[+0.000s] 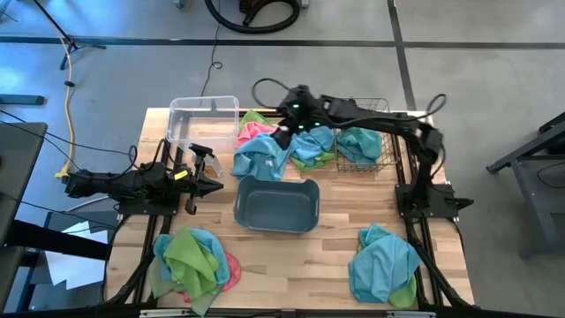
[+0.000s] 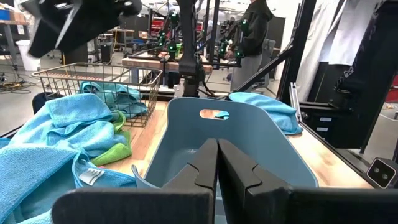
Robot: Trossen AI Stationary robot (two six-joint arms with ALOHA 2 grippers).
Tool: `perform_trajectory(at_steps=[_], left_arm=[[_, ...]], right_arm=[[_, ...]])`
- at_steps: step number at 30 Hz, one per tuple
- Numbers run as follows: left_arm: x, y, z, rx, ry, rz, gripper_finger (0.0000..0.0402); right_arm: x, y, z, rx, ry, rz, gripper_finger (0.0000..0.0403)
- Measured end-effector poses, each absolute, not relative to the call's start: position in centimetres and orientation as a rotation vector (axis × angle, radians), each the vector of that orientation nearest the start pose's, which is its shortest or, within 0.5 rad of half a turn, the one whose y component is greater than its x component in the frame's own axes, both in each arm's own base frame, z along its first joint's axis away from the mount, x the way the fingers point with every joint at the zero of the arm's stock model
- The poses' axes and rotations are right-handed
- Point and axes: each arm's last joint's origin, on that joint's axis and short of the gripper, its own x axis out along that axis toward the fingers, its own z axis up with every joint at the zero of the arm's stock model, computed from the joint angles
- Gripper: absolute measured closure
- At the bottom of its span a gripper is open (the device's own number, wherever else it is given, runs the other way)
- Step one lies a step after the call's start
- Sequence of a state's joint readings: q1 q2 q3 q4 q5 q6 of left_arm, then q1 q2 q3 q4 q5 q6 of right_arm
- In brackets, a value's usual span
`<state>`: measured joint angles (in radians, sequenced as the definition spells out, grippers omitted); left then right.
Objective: Sort microfiber towel by color & place in baskets
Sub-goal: Put the blue microfiber cloth into the gold wire basket
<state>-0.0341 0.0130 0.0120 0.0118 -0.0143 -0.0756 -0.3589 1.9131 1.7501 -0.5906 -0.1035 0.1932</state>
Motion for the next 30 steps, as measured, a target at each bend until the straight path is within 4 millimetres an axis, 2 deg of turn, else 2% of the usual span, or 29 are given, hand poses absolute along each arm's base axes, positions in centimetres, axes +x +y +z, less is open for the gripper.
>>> perform_trajectory(at_steps=[3, 8, 16, 22, 26, 28, 30], left_arm=[[9.8, -0.3, 16.8, -0.076, -0.010, -0.021, 0.0402], [9.8, -0.3, 16.8, -0.076, -0.010, -0.020, 0.0402], [9.8, -0.3, 16.8, -0.076, -0.010, -0.020, 0.0402], [9.8, -0.3, 16.8, -0.076, -0.010, -0.020, 0.0401], [9.8, -0.3, 16.8, -0.076, -0.010, -0.020, 0.0401], [9.8, -0.3, 16.8, -0.076, -0.010, -0.020, 0.0401], [9.8, -0.3, 16.8, -0.076, -0.010, -0.020, 0.0401]], right_arm=[[42.6, -15.0, 29.6, 0.319, 0.791, -0.314, 0.0130], [45.4, -15.3, 26.2, 0.302, 0.887, -0.288, 0.0130], [47.1, -15.5, 20.0, 0.307, 1.026, -0.373, 0.0130], [48.1, -14.0, 17.5, 0.267, 1.077, -0.384, 0.0134], [48.4, -13.1, 17.5, 0.218, 1.070, -0.411, 0.0171], [48.5, -12.9, 17.6, 0.191, 1.070, -0.426, 0.0212], [48.5, -12.8, 18.1, 0.157, 1.071, -0.432, 0.0269]])
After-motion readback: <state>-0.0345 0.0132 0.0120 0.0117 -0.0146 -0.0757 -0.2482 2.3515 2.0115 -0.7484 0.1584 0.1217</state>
